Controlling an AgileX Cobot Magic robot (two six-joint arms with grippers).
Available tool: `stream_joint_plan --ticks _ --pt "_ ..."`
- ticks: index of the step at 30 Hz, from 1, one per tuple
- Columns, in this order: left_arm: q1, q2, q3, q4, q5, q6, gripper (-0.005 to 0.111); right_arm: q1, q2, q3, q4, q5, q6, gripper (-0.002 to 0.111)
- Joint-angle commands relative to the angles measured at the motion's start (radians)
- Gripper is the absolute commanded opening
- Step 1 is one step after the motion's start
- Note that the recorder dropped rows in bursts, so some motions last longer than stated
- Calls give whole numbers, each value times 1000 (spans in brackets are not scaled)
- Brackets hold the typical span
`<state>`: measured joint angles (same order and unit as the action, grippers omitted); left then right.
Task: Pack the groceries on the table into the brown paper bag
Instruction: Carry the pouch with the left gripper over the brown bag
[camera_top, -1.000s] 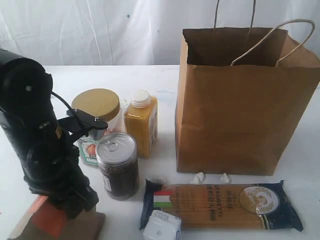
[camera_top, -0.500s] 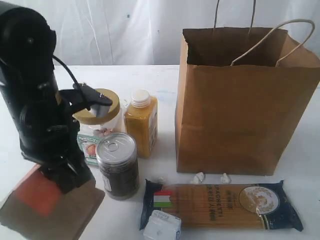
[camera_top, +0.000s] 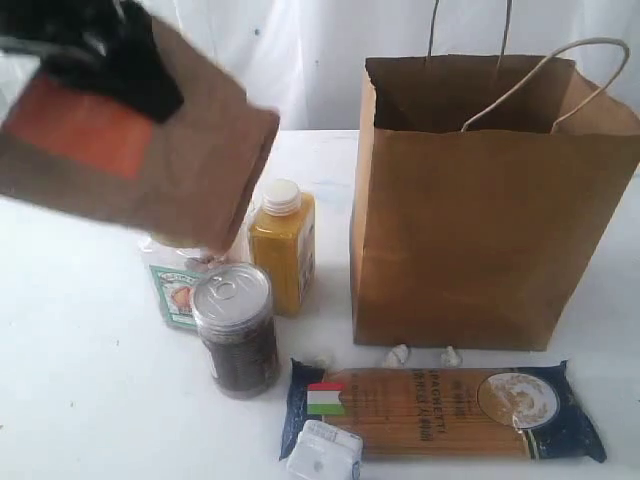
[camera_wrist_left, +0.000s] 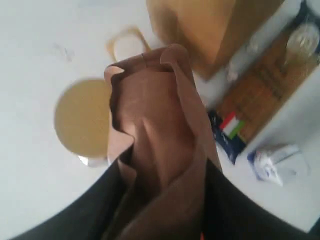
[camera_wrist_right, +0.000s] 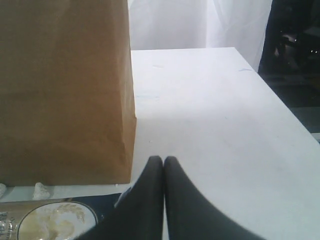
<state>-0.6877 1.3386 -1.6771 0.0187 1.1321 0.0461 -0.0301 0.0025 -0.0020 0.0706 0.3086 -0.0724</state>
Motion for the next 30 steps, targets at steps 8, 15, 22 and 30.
stream_joint_plan --ticks 8,15,22,30 --pt "-4 155 -180 -839 -440 965 0 3 -3 2 0 -8 -1 0" --pt "-4 319 -180 -938 -628 1139 0 3 -3 2 0 -8 -1 0" --pt "-4 303 -213 -978 -632 1139 0 3 -3 2 0 -8 -1 0" --pt "-4 319 -231 -1017 -617 1136 0 3 -3 2 0 -8 -1 0"
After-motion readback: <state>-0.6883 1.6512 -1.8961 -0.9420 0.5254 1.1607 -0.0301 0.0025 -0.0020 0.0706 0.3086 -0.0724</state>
